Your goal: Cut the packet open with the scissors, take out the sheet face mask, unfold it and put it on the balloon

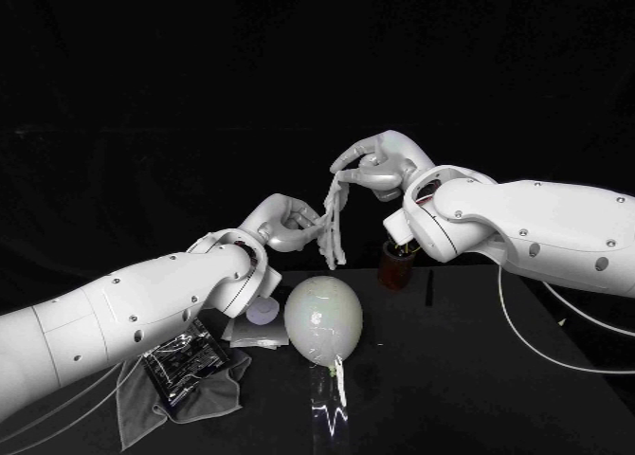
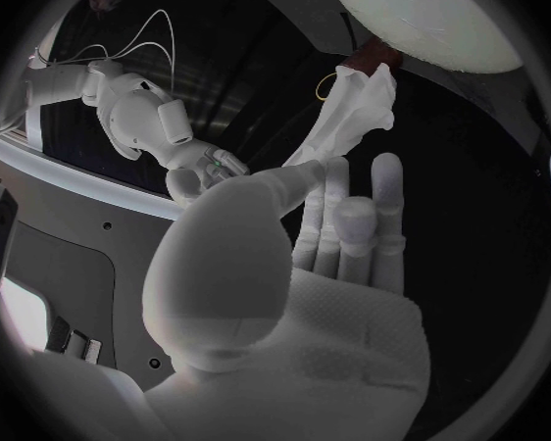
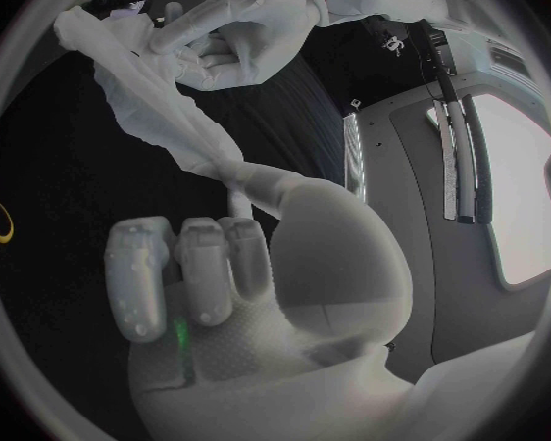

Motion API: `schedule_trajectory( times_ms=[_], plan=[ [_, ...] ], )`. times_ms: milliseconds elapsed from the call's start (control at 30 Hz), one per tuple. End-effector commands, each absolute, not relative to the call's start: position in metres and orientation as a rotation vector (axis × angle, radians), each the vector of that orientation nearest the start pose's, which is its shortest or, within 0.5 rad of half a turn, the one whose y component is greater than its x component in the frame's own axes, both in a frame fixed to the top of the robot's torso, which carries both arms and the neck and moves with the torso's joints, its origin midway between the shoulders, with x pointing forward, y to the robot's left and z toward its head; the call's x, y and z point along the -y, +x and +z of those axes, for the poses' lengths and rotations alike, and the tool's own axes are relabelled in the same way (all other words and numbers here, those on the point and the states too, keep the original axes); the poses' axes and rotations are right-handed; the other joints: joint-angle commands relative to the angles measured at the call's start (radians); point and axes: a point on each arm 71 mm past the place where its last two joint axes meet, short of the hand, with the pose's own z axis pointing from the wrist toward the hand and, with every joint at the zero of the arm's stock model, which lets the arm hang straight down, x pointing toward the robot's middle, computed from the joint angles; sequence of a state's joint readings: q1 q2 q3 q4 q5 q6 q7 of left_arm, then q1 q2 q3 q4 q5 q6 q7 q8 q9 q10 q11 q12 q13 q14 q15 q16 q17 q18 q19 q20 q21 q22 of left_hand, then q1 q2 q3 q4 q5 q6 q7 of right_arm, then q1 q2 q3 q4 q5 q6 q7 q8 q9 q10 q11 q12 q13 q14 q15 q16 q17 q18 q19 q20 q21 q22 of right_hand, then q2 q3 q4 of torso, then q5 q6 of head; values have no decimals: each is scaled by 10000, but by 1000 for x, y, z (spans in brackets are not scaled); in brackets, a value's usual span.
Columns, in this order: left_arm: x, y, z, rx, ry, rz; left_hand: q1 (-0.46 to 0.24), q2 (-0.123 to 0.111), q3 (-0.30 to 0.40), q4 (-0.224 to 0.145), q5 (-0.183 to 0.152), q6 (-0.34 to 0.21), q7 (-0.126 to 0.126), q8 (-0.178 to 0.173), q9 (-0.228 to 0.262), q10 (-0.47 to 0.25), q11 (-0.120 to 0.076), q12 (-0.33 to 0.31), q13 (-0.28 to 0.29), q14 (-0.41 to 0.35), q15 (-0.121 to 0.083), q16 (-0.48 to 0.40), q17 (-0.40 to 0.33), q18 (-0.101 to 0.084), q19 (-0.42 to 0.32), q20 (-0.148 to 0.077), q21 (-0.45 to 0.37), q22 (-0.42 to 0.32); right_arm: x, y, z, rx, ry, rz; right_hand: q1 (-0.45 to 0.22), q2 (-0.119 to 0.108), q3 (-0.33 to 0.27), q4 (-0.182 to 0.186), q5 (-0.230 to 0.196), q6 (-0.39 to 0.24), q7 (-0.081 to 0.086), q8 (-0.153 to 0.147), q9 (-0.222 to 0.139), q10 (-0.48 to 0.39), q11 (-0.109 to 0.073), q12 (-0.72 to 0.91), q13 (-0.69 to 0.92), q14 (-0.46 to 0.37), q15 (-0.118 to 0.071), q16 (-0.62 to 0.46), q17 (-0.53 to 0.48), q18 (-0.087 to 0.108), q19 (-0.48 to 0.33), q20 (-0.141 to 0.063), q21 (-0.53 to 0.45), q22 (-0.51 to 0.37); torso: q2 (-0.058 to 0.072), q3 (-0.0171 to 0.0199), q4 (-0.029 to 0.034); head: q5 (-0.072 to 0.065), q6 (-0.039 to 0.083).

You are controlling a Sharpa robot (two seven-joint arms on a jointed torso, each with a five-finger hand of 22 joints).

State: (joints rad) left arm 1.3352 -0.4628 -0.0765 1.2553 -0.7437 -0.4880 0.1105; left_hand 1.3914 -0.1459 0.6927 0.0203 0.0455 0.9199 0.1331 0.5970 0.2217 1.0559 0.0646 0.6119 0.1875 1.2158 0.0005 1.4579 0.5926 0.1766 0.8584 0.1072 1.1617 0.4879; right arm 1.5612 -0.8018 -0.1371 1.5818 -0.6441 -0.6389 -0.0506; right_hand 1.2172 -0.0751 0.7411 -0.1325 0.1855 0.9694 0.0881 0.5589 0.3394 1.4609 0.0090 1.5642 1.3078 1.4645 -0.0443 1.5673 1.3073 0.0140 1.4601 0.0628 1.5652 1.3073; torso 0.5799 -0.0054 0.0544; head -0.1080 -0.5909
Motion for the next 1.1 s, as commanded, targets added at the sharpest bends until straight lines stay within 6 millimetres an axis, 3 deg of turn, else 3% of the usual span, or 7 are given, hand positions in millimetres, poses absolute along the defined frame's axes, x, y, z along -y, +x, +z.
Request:
schedule_trajectory(
  times_ms=[33, 433, 633, 1100],
  plan=[
    [-81, 540, -128, -14933, -3253, -11788, 6, 97, 44, -81, 29, 118, -40, 10, 68, 253, -69, -190, -94, 130, -44, 68, 144, 89, 7, -92, 93, 43, 186, 513, -35, -13529, 5003, 9992, -56, 64, -1, -66, -23, 32, 23, 59, 8, 1099, 20, 66, 2630, 1063, -59, 35, 2635, -140, 1107, -32, 55, 2635, -4, -2, 0, -4, -7],
    [-89, 541, -127, -14992, -4061, -12439, -335, 442, -59, 122, 16, -16, -43, -78, 76, 460, -50, -584, -275, 15, -20, 3, -101, 58, -71, -77, -15, -28, 196, 519, -39, -13741, 5164, 9681, -74, 57, -3, -71, 14, 32, 23, 77, 8, 1099, 22, 66, 2630, 1063, -58, 35, 2635, -140, 1107, -30, 55, 2635, 14, 0, 4, -41, -24],
    [-94, 539, -127, -15209, -4134, -12863, -615, 721, -328, 436, 17, -159, -49, -79, 128, 578, -27, -833, -378, -48, 17, 3, -127, 52, -110, -10, -214, -152, 203, 521, -48, -13969, 5271, 9466, -78, 54, -6, -71, 6, 32, 24, 79, 8, 1099, 22, 66, 2630, 1063, -57, 35, 2635, -140, 1107, -30, 55, 2635, 5, -2, 1, -38, -62],
    [-114, 550, -112, -15670, -3914, -12588, -574, 755, -411, 436, 17, -160, -66, -37, 172, 670, -49, -882, -389, -63, 8, 18, -49, 56, -118, 8, -293, -202, 215, 524, -68, -14148, 5011, 8957, -85, 52, -11, -70, -20, 30, 24, 83, 8, 1099, 24, 66, 2630, 1063, -57, 35, 2635, -140, 1107, -30, 55, 2635, -10, 17, -9, -20, -66]
  ],
)
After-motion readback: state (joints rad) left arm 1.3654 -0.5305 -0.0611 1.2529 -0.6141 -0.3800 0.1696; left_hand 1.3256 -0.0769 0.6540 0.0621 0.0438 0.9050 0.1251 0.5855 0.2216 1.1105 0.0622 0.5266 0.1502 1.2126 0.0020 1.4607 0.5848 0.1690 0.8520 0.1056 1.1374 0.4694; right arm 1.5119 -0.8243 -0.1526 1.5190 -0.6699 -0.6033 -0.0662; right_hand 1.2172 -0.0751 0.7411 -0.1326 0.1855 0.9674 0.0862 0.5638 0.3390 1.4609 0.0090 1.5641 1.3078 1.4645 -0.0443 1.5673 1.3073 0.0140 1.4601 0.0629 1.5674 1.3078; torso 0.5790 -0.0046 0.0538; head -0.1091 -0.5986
